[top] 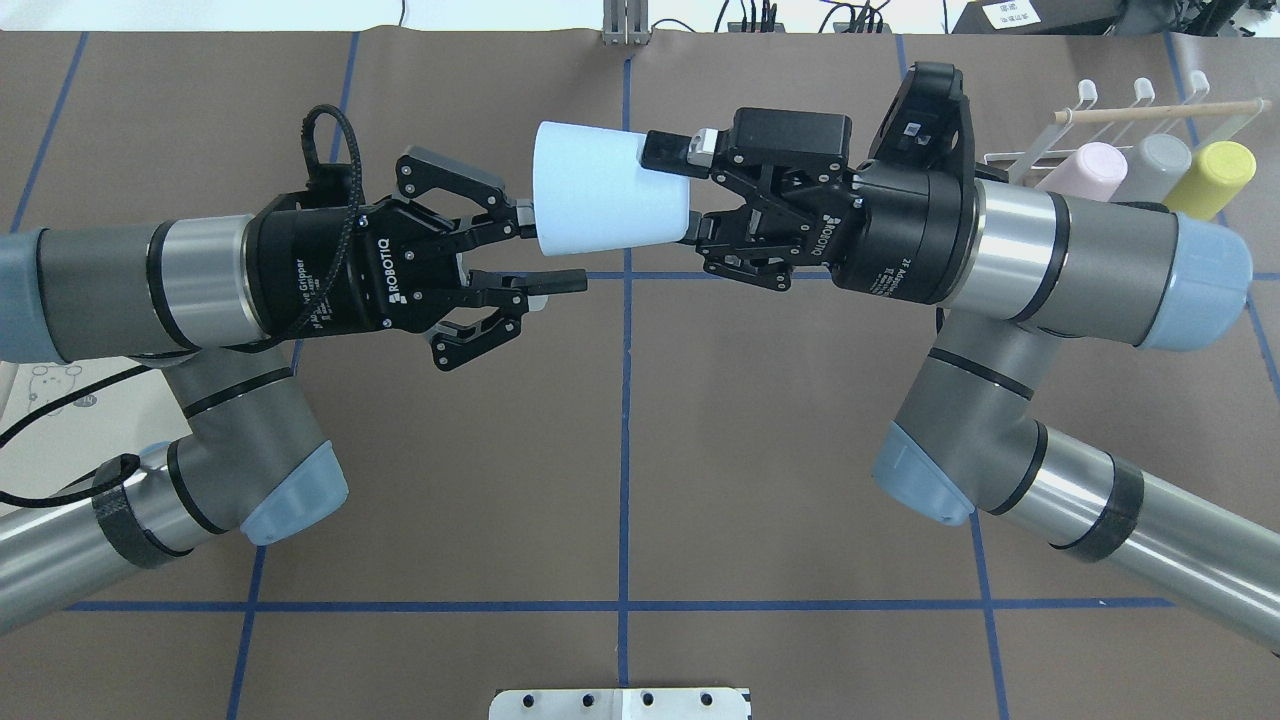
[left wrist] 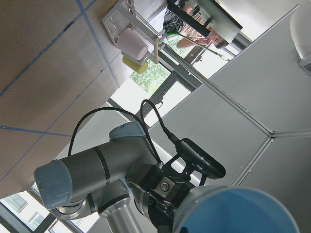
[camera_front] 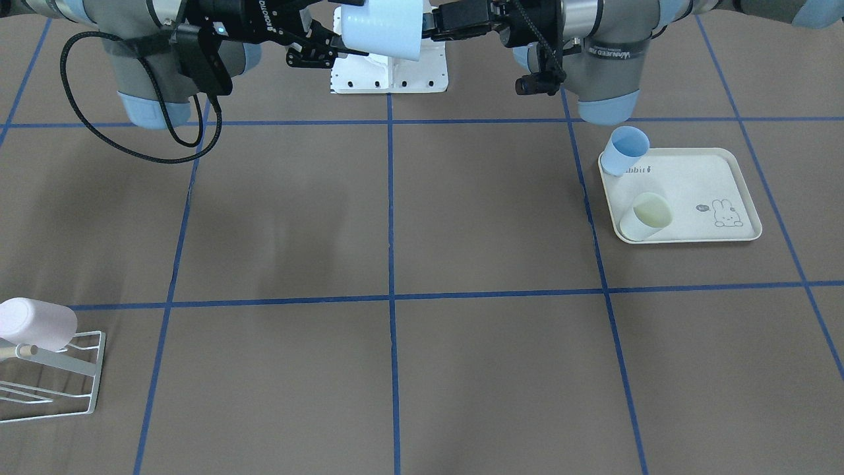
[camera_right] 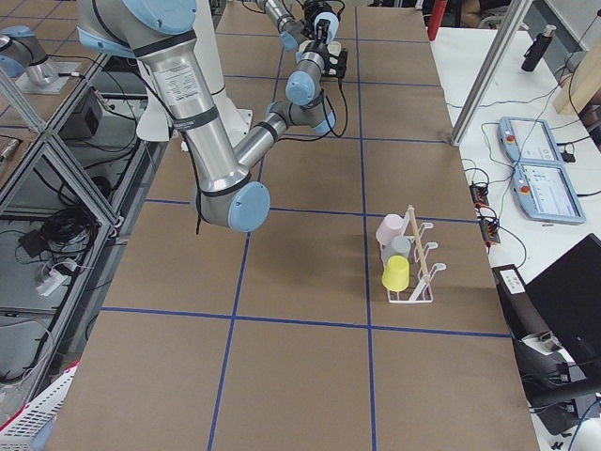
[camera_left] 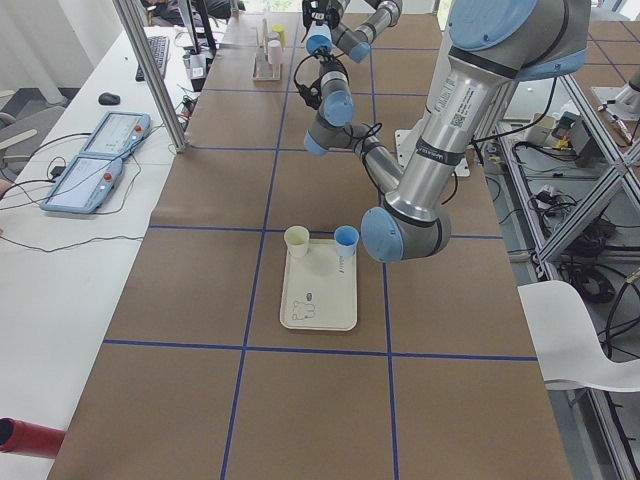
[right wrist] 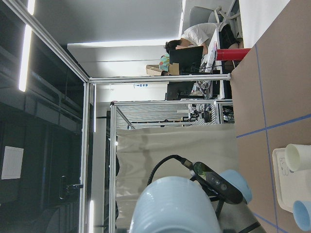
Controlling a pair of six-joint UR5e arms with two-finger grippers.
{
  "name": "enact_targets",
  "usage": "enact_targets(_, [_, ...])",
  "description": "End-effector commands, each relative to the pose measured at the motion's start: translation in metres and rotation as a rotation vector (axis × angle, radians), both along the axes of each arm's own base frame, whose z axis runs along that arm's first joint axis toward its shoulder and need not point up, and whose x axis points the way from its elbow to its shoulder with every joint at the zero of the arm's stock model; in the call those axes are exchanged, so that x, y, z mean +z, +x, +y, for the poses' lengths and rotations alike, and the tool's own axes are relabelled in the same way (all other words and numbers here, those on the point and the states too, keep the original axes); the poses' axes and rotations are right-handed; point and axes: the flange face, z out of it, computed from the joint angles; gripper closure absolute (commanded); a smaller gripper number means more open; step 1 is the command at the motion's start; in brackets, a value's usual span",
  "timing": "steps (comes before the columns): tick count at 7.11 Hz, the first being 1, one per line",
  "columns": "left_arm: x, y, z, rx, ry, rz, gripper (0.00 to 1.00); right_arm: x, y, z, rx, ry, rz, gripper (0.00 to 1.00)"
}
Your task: Transfer IKEA cup to right arm and place on rack
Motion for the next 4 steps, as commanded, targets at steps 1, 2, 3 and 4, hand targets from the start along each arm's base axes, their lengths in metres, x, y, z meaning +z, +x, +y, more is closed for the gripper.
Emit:
enact_targets(1, [0.002, -0.003, 0.001, -0.006, 0.002, -0.003, 0.00, 0.000, 0.003, 0.001, 0.001, 0.004, -0.006, 0.56])
enact_targets(2, [0.016, -0.002, 0.000, -0.010, -0.013, -0.024, 0.00, 0.004, 0.006, 0.001, 0.001, 0.006, -0.006, 0.56])
enact_targets(3, [0.034, -0.005, -0.006, -0.027, -0.030, -0.054, 0.00, 0.015, 0.014, 0.001, 0.011, -0.003, 0.011, 0.56])
enact_targets(4, [0.047, -0.008, -0.013, -0.084, -0.005, -0.097, 0.00, 0.039, 0.031, -0.020, 0.078, -0.020, 0.077, 0.56])
